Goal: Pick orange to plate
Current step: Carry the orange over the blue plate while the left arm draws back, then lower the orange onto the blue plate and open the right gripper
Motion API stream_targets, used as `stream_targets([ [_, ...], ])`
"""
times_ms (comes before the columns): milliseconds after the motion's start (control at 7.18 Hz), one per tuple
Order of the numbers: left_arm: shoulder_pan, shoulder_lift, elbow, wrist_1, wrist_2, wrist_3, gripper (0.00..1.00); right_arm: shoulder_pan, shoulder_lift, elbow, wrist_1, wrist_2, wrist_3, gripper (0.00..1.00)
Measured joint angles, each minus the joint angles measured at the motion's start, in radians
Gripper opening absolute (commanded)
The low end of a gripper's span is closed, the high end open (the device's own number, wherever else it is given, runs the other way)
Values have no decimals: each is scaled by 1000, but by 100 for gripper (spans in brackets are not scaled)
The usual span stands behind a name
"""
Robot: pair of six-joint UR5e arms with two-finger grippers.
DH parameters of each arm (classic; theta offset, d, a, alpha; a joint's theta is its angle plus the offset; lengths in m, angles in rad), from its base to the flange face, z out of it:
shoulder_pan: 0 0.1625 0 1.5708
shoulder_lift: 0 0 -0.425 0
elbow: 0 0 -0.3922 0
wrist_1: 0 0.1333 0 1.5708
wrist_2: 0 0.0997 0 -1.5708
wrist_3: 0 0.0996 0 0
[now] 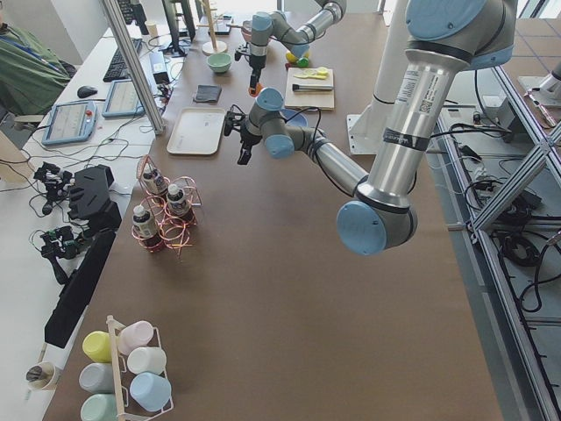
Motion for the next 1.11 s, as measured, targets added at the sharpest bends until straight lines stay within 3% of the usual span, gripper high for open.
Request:
stream_targets([
  [418,-184,179,-19,-67,-163,165,98,-142,73,-3,-9,-126,100,0],
  [697,-277,231,30,-70,-298,258,98,-216,96,-14,-10,-207,121,0],
  [975,-318,253,75,-71,-347,335,98,-261,113,-38,-9,-258,124,0],
  [1115,-328,258,91,-72,-352,361,98,-278,123,-50,-9,-271,125,19],
])
